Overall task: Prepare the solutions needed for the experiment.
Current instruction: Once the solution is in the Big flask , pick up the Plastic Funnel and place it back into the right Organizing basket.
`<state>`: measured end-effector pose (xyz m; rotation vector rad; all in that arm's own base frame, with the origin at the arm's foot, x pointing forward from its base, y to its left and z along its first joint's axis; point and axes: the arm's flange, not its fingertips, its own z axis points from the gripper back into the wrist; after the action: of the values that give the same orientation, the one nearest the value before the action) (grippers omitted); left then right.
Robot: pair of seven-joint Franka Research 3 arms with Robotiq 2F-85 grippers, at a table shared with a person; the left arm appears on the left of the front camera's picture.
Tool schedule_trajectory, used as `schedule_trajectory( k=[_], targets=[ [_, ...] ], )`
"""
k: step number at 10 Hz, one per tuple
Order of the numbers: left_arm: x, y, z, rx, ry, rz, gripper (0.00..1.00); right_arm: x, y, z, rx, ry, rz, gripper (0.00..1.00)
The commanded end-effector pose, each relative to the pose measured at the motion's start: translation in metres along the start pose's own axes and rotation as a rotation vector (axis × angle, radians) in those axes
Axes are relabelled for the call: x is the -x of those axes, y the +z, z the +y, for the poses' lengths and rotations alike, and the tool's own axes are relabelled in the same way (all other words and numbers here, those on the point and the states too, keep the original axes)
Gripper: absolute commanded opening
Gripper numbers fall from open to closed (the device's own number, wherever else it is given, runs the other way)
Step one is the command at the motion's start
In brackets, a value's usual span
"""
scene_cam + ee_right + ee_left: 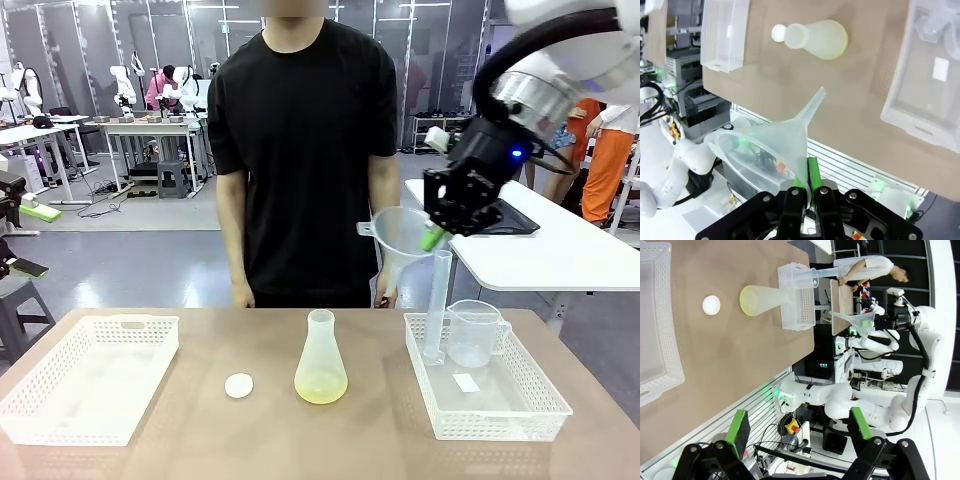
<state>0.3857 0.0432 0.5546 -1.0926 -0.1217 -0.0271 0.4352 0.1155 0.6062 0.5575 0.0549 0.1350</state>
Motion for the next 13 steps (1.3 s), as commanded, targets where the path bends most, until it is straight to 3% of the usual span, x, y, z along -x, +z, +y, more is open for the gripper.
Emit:
schedule_trajectory(
  k=[1,6,7,11,13],
  targets=[
    [0.000,0.002,-0.003,-0.007,0.015,0.013,1.00,-0.010,-0.007,0.017,0.005,0.034,0.014,0.00],
    [0.000,0.002,-0.003,-0.007,0.015,0.013,1.00,-0.004,-0.010,0.015,0.006,0.033,0.018,0.04],
    [0.000,0.002,-0.003,-0.007,0.015,0.013,1.00,-0.004,-0.012,0.001,0.058,-0.001,0.060,0.04],
    [0.000,0.002,-0.003,-0.007,0.015,0.013,1.00,-0.002,0.001,-0.076,0.138,-0.296,0.141,0.04],
    [0.000,0.002,-0.003,-0.007,0.015,0.013,1.00,-0.008,-0.009,-0.111,0.109,-0.453,0.172,0.04]
  ],
)
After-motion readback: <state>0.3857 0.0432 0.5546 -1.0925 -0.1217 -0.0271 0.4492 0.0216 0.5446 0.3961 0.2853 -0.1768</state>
